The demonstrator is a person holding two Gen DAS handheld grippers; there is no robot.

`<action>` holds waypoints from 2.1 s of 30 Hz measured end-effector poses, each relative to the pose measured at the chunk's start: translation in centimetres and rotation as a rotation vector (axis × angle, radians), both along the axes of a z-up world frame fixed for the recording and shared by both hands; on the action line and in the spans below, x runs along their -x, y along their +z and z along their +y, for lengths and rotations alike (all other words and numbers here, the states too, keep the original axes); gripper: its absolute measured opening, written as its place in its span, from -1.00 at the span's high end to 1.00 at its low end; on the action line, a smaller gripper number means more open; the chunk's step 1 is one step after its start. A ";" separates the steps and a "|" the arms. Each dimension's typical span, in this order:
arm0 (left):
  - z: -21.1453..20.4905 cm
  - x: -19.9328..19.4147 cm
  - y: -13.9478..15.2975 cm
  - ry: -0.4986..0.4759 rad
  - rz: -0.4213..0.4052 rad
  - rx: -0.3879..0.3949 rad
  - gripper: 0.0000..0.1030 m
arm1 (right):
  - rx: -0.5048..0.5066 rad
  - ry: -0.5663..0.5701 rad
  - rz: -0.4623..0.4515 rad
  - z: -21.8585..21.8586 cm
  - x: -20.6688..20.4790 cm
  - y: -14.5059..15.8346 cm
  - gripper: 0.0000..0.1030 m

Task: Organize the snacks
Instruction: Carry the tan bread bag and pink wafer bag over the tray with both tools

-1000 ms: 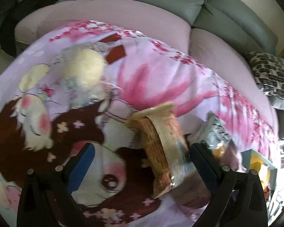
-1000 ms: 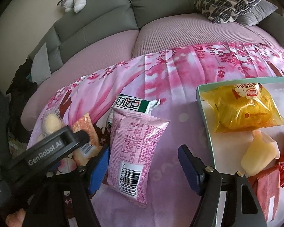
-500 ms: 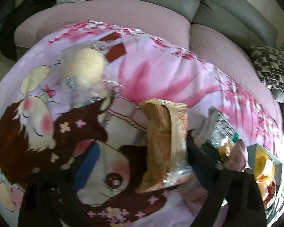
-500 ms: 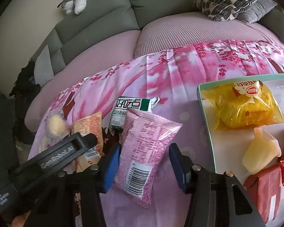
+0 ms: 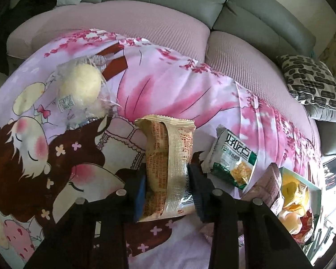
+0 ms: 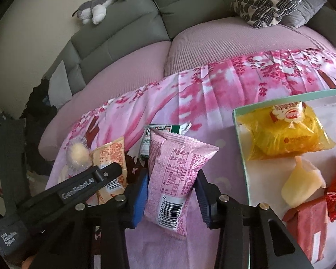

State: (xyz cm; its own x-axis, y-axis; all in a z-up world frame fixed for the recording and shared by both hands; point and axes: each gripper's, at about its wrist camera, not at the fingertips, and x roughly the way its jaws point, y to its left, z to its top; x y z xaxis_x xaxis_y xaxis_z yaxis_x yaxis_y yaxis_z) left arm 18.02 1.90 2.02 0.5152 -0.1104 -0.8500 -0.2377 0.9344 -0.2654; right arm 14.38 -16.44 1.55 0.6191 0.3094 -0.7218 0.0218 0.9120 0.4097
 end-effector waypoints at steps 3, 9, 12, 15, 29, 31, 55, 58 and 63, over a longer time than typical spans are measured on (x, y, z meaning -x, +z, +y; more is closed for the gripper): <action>0.1 0.5 1.2 0.003 -0.030 -0.001 0.28 | -0.010 -0.005 -0.017 -0.5 0.3 0.6 0.17; 0.1 1.8 4.4 0.013 -0.106 -0.012 0.28 | -0.028 -0.018 -0.071 -1.6 1.1 2.7 0.17; -0.1 2.4 5.8 0.015 -0.137 -0.020 0.28 | -0.033 -0.021 -0.087 -2.1 1.4 3.5 0.17; -0.4 2.7 6.6 0.016 -0.154 -0.025 0.28 | -0.037 -0.025 -0.098 -2.7 1.7 4.2 0.17; -3.7 4.3 9.7 -0.031 -0.226 -0.066 0.28 | -0.021 -0.104 -0.126 -7.0 3.4 6.5 0.17; -4.3 4.4 9.9 -0.042 -0.231 -0.067 0.28 | -0.018 -0.119 -0.126 -7.7 3.6 6.7 0.17; -14.1 5.2 10.6 -0.265 -0.259 -0.072 0.28 | 0.004 -0.328 -0.099 -16.6 6.7 7.0 0.17; -15.2 5.3 10.5 -0.293 -0.262 -0.072 0.28 | 0.010 -0.362 -0.091 -17.8 7.2 6.9 0.17; -16.8 5.4 10.3 -0.338 -0.261 -0.074 0.28 | 0.015 -0.411 -0.074 -19.6 7.8 6.5 0.17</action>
